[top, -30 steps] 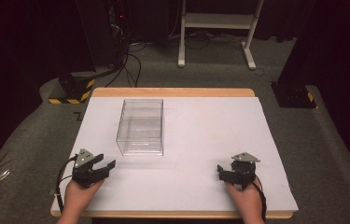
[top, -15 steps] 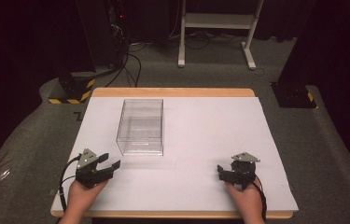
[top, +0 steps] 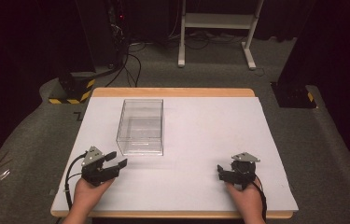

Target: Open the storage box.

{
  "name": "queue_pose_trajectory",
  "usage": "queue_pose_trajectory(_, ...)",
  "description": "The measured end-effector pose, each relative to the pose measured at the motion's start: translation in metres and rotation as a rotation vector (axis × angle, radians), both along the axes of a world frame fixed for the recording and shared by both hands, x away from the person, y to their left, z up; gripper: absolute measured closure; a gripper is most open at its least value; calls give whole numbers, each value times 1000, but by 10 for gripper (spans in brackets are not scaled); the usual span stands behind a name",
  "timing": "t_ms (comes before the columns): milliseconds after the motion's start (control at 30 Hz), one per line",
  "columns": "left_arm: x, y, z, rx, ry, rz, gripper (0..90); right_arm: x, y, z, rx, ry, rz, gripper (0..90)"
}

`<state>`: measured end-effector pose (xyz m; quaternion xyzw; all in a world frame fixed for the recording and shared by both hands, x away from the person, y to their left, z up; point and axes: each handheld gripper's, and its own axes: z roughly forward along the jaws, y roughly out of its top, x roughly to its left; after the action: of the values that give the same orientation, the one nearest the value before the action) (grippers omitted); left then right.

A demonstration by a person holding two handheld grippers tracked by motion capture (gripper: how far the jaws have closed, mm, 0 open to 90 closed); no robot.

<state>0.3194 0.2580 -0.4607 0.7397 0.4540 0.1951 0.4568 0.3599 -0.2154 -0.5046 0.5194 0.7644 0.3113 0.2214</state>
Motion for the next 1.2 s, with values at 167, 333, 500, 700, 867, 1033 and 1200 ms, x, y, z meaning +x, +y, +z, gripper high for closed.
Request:
queue_pose_trajectory(167, 5, -10, 6, 13, -9, 8, 409, 0, 0, 0, 0, 0, 0, 128)
queue_pose_trajectory(333, 11, -16, 9, 8, -10, 23, 424, 0, 0, 0, -2, -2, 2, 129)
queue_pose_trajectory(500, 16, -21, 8, 10, -17, 19, 429, 0, 0, 0, -1, 0, 1, 129)
queue_pose_trajectory(700, 25, -23, 7, 2, -25, 16, 463, 0, 0, 0, -2, 0, 2, 129)
queue_pose_trajectory(867, 29, -24, 6, -5, -37, -6, 463, 0, 0, 0, -1, -2, 2, 129)
queue_pose_trajectory(1033, 33, -24, 5, -30, -41, -24, 465, 0, 0, 0, -1, -2, 1, 129)
queue_pose_trajectory(1200, 38, -23, 5, -68, -36, -41, 479, 0, 0, 0, -2, -2, 0, 130)
